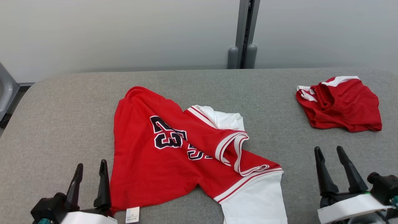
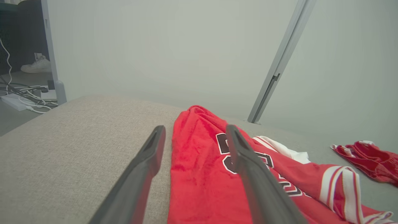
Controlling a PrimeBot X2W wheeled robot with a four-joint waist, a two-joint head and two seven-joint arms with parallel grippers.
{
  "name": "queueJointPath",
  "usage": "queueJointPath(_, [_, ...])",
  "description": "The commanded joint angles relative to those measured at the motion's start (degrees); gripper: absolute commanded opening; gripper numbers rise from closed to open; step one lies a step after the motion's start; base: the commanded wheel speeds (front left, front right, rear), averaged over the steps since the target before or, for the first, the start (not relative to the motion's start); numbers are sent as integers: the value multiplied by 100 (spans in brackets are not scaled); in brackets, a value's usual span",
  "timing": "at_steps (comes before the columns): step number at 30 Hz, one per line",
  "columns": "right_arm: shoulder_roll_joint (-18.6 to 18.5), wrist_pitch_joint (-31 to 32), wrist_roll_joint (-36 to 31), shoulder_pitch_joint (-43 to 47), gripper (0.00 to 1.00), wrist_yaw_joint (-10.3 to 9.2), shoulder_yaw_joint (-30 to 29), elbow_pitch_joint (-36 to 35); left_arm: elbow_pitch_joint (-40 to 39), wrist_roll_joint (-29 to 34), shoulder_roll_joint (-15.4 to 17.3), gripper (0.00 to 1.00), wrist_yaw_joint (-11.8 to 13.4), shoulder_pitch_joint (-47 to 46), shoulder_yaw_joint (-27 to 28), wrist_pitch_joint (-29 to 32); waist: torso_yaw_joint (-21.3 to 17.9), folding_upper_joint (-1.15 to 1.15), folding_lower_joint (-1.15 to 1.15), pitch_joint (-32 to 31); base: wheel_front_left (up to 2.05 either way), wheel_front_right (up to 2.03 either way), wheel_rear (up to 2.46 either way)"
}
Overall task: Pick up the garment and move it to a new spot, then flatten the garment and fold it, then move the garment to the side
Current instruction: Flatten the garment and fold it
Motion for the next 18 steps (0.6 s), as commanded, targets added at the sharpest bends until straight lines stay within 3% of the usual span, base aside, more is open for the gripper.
queueJointPath(1, [-43, 30, -11, 54, 100, 2, 55, 14, 37, 44, 42, 100, -17, 24, 4, -8, 1, 0, 0, 6, 0, 0, 0])
queueJointPath(9, [-393, 842, 420, 93, 100, 2, 757, 308, 626, -69, 126, 100, -95, 40, -128, 486, 39, 0, 0, 73, 0, 0, 0])
queueJointPath(18, [-754, 2153, 1427, 274, 100, 2, 1281, 353, 1021, -271, 188, 100, -40, 29, -204, 1193, 145, 0, 0, 161, 0, 0, 0])
